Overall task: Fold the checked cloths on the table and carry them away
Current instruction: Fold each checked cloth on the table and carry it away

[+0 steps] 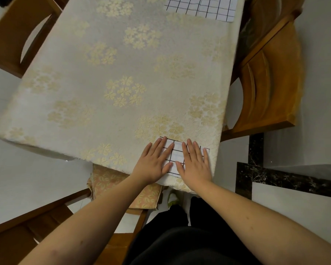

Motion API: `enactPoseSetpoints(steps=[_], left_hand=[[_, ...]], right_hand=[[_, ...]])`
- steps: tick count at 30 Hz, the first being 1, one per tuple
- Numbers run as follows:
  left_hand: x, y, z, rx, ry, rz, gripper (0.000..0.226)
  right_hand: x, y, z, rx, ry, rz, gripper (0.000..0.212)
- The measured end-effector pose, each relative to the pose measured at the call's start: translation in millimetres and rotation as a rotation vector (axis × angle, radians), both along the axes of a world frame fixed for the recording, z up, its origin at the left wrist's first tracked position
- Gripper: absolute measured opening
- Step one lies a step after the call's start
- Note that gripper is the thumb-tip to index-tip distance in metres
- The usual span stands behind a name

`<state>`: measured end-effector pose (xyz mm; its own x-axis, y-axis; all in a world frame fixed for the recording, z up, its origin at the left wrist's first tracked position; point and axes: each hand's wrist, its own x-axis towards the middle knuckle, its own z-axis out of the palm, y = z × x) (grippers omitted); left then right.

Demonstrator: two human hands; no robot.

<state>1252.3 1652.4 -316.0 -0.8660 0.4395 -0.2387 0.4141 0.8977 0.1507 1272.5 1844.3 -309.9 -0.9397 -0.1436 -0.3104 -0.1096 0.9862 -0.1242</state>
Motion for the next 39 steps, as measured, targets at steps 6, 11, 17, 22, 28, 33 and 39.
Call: enactPoseSetpoints(steps=[6, 11, 17, 22, 28, 33, 39], left_hand=[[-5, 4, 17, -0.023, -0.089, -0.006, 0.067], [-14, 16, 61, -0.056, -0.102, 0.121, 0.051], [28, 31, 110, 0.077, -0.025, 0.154, 0.044], [83, 34, 126, 0.025, -0.062, 0.177, 0.053], [139, 48, 145, -0.13, -0.03, 0.293, 0.051], [189, 62, 162, -0.183, -0.032, 0.425, 0.061], [252, 71, 195, -0.135, -0.036, 0.57, 0.074]], right_hand=[[-13, 8, 28, -0.021, -0.216, 0.064, 0.074], [-14, 15, 71, 0.012, -0.155, 0.158, 0.073], [23, 26, 109, 0.072, -0.017, 0.31, 0.059], [45, 33, 121, -0.004, 0.057, 0.311, 0.059], [84, 51, 128, -0.089, 0.165, 0.373, 0.057], [120, 66, 133, -0.119, 0.161, 0.442, 0.066], [151, 56, 137, -0.112, 0.129, 0.543, 0.056]])
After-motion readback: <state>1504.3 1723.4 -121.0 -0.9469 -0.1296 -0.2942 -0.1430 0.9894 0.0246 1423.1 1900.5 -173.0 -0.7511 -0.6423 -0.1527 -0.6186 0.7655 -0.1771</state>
